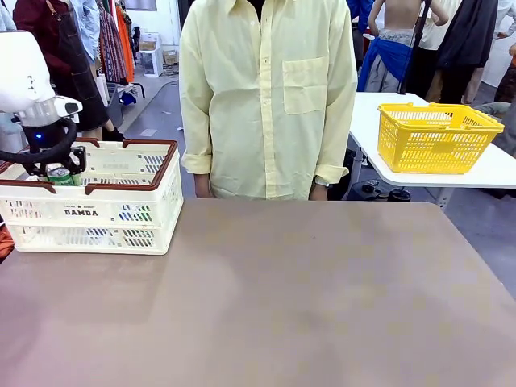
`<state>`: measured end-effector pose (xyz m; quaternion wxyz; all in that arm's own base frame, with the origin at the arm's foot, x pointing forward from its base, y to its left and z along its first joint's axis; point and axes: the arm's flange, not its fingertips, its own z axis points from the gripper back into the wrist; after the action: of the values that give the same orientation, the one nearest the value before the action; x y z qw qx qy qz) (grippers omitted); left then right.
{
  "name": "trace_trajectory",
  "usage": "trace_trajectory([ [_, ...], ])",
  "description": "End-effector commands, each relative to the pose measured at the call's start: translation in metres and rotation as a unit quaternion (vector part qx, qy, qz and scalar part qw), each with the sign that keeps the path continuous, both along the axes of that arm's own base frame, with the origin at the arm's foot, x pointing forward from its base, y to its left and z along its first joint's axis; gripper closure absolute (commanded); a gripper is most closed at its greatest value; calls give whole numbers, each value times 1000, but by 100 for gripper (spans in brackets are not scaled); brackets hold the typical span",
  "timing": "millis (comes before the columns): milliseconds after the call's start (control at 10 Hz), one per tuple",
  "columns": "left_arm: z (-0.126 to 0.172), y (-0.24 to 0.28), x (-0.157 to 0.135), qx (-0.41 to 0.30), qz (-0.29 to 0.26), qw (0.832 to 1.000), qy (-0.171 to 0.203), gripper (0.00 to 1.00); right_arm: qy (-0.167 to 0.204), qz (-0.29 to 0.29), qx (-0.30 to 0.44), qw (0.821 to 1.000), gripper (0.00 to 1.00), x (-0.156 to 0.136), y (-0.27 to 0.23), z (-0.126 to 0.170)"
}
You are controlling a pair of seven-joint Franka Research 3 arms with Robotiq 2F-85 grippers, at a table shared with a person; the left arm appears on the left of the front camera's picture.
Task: Place the drinks into the Shopping basket.
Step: Pick up one drink and place it into the Shopping basket.
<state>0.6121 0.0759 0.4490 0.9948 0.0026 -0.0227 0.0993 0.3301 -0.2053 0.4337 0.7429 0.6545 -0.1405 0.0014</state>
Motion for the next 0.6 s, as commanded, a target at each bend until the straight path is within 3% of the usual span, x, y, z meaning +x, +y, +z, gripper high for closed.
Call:
trace_trajectory([
  [0,10,5,6,-11,-5,1000,8,29,5,-3,5,1000,0,1,2,7],
  [100,10,4,7,-9,-5,1000,8,0,5,-3,5,1000,0,1,2,7],
  [500,25,3,-1,-5,-10,1000,-10,0,5,-3,5,1000,0,1,2,7],
])
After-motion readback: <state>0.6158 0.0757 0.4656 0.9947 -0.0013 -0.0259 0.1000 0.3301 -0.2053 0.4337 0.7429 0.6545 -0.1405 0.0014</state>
